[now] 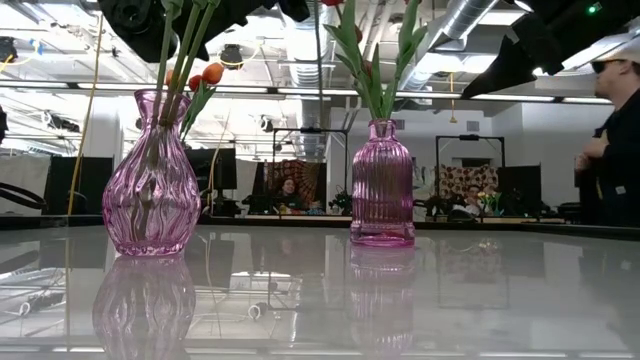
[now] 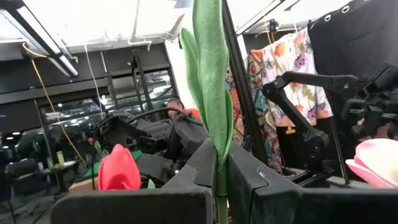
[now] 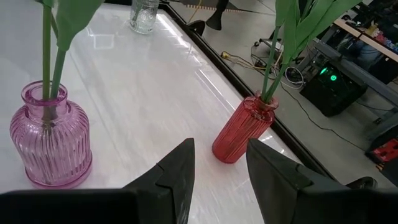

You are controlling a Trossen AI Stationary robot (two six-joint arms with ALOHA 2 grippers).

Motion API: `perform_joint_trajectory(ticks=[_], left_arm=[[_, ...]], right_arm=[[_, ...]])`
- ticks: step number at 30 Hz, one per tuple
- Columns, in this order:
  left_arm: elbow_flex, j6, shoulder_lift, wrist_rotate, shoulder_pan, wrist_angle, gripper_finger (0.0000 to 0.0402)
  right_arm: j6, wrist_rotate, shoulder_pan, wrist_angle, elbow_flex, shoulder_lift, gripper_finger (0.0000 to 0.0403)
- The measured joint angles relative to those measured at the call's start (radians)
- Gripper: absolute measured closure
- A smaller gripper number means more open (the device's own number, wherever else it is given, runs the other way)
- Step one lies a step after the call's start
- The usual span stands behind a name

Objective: Sort flowers into vase by color
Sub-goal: Put the red flower into the top purple vase

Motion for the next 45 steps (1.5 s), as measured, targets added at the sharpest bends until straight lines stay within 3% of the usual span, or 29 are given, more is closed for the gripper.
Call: perform_joint_trajectory(ticks=[14, 26, 45], left_arm=[[0.0, -0.037, 0.109, -0.001, 0.007, 0.125, 0.0401], [0.0, -0.05, 0.112, 0.006, -0.019, 0.21, 0.0401], [0.0, 0.051, 0.112, -0.142, -0.098, 0.219, 0.0401]], right_arm=[[0.0, -0.001, 0.0, 0.0, 0.0, 0.0, 0.0233], [-0.001, -0.001, 0.0, -0.001, 0.0, 0.0, 0.0233], [-0.001, -0.001, 0.0, 0.0, 0.0, 0.0, 0.0233]])
